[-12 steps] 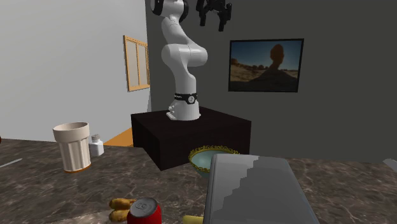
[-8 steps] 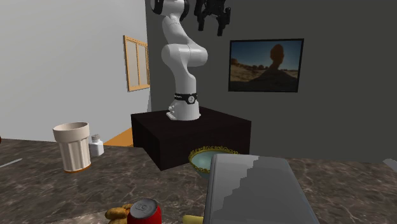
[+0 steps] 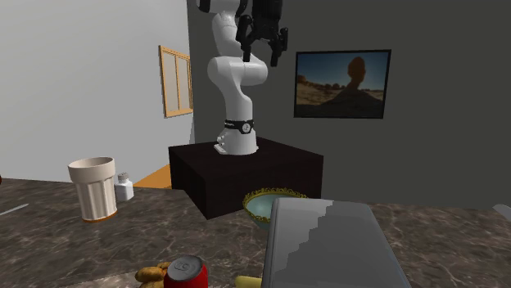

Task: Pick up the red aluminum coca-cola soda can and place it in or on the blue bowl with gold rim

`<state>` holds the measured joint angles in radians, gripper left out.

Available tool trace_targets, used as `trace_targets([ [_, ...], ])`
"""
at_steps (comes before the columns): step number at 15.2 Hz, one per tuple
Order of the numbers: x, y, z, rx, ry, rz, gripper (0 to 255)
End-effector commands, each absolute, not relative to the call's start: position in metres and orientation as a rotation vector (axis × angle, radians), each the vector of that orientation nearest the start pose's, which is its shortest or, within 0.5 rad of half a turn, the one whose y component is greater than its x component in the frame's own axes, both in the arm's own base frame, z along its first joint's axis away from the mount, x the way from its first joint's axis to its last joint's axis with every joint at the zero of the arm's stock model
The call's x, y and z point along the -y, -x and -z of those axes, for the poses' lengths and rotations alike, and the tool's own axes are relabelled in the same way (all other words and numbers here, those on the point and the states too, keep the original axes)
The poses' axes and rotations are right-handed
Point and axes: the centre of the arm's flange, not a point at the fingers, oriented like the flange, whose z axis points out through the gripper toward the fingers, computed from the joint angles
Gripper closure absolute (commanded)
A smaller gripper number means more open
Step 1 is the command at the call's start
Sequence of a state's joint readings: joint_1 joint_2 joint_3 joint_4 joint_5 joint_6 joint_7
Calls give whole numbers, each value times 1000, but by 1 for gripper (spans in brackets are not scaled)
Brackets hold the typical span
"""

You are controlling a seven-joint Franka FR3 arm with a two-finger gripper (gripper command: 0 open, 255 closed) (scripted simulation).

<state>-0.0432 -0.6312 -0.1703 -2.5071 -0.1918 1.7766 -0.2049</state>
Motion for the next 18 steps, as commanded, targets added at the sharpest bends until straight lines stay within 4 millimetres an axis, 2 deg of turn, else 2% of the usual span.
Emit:
trace_targets([
  [1,111,-351,-465,126,3197,-176,0],
  [18,248,-448,-318,126,3179,-100,0],
])
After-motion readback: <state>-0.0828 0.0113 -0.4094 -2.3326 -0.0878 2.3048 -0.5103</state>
